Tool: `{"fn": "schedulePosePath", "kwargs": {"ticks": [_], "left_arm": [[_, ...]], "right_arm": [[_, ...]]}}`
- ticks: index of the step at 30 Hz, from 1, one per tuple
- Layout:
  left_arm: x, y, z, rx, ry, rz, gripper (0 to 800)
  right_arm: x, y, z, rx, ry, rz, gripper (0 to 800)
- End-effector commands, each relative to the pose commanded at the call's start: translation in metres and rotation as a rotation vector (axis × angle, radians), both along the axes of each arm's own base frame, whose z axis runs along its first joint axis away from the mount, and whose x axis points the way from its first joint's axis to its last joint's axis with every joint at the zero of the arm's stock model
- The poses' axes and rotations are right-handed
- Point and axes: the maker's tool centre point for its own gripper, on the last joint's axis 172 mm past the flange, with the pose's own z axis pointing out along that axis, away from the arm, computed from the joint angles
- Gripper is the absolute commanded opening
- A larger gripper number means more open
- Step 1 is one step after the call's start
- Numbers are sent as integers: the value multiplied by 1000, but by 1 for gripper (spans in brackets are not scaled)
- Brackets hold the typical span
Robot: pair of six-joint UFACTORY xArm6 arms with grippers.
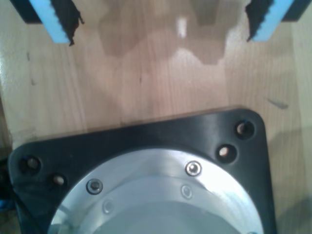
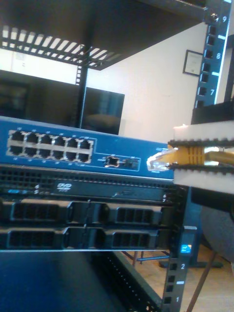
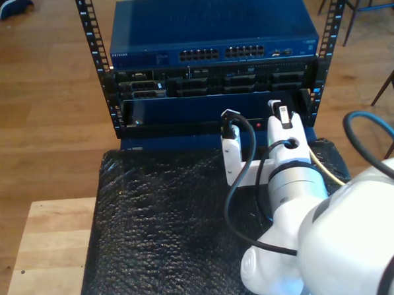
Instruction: Grab the cable and plug it in
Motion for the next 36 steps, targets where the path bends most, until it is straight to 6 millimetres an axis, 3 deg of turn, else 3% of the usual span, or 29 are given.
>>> {"fn": "schedulePosePath", "kwargs": {"ticks": [4, 10, 14, 18, 20, 28, 36], "left_arm": [[0, 0, 0, 0, 1, -1, 800], [0, 0, 0, 0, 0, 0, 800], [0, 0, 0, 0, 1, -1, 800], [0, 0, 0, 0, 1, -1, 800], [0, 0, 0, 0, 1, -1, 800], [0, 0, 0, 0, 1, -1, 800], [0, 0, 0, 0, 1, -1, 800]], "right_arm": [[3, 1, -15, -4, 18, -5, 0], [5, 4, -5, 8, -15, -8, 0], [7, 8, -14, -3, -11, -8, 0], [1, 7, 12, 4, -130, -35, 0], [3, 8, 15, 16, -142, -38, 0], [3, -4, -16, 12, -101, -106, 0], [-9, 11, -20, 32, -93, -85, 0]]}}
